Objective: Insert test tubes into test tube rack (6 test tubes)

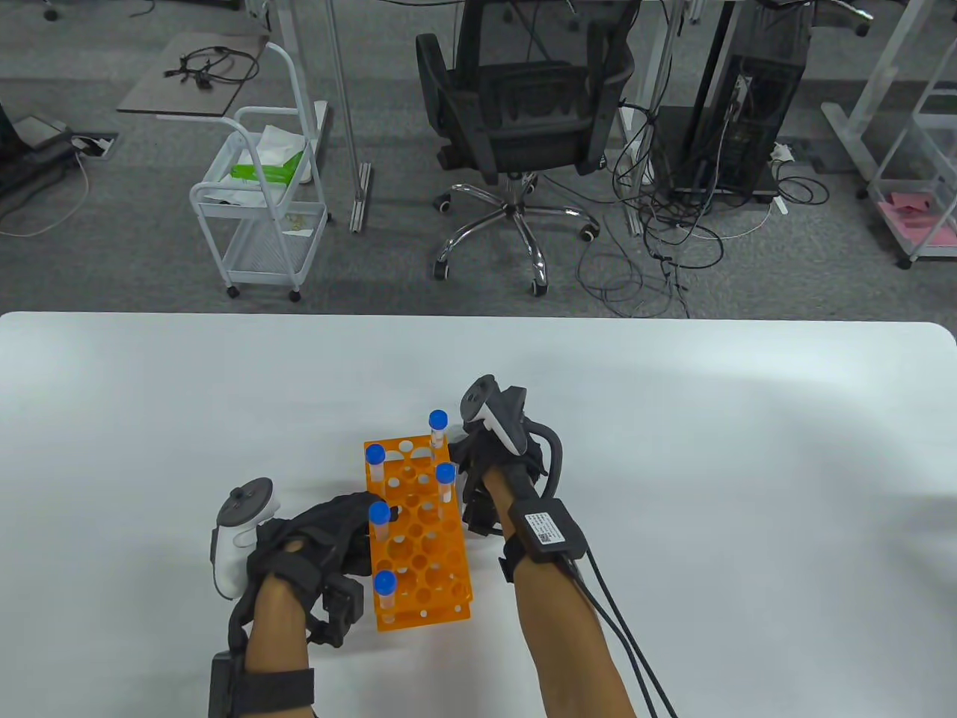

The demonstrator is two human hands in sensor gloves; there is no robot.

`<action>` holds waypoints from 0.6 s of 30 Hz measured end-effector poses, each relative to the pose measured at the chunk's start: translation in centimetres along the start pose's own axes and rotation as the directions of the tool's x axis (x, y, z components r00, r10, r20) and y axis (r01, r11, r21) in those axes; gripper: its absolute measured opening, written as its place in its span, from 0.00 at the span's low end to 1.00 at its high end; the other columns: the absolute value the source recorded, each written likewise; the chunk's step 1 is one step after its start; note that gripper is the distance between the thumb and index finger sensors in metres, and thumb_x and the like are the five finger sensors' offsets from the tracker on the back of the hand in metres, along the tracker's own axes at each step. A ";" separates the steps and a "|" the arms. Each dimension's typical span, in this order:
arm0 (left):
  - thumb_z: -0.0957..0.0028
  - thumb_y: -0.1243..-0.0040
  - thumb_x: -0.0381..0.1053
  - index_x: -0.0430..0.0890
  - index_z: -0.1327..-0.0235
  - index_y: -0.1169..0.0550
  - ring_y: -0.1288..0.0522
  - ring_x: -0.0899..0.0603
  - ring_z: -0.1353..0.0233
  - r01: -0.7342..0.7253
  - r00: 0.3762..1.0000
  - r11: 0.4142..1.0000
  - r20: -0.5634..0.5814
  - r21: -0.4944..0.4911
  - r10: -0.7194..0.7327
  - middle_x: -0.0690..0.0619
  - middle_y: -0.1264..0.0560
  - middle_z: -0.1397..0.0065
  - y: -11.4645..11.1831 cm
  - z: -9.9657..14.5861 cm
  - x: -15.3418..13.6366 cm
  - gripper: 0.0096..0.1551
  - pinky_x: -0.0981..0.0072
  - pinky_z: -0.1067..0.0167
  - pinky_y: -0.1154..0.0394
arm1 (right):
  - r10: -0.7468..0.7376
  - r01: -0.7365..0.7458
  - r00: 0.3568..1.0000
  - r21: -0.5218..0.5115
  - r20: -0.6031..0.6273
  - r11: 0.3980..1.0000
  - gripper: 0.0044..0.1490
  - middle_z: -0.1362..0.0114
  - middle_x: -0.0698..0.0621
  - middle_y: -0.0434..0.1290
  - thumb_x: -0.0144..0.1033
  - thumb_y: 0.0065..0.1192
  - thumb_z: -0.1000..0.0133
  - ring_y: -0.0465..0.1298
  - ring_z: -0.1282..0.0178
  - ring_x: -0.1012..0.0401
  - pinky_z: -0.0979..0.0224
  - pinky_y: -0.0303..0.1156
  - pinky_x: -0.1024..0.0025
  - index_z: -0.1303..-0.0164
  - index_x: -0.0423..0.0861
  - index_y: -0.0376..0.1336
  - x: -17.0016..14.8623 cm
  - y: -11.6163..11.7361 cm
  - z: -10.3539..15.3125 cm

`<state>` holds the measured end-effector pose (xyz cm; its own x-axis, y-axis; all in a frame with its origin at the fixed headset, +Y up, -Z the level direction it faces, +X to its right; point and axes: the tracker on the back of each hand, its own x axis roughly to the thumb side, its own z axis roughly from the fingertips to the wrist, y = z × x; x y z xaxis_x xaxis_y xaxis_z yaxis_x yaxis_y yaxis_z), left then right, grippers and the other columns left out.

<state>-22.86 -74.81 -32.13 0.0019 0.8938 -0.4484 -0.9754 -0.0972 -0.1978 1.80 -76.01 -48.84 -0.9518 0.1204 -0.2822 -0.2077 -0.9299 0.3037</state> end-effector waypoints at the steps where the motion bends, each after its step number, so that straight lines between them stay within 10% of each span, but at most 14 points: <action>1: 0.50 0.38 0.62 0.51 0.52 0.12 0.20 0.35 0.41 -0.001 1.000 1.000 0.002 -0.003 0.001 0.36 0.26 0.27 0.0 0.0 0.0 0.23 0.51 0.51 0.22 | -0.001 0.001 1.000 -0.013 0.020 1.000 0.43 0.32 0.64 0.74 0.67 0.73 0.59 0.79 0.39 0.62 0.34 0.76 0.61 0.31 0.71 0.63 0.2 0.1 0.0; 18: 0.50 0.38 0.62 0.51 0.52 0.12 0.20 0.35 0.41 0.016 1.000 1.000 0.010 -0.007 -0.016 0.37 0.26 0.27 -0.4 0.0 0.1 0.23 0.51 0.50 0.22 | -0.160 0.166 0.972 -0.021 0.171 0.986 0.39 0.35 0.57 0.77 0.54 0.73 0.53 0.82 0.44 0.58 0.42 0.79 0.59 0.32 0.57 0.63 -3.0 -4.0 3.2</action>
<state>-22.46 -74.72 -32.09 0.0149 0.8998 -0.4361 -0.9736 -0.0863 -0.2112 4.78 -71.52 -46.35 -0.9309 0.3250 -0.1669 -0.3575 -0.9043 0.2332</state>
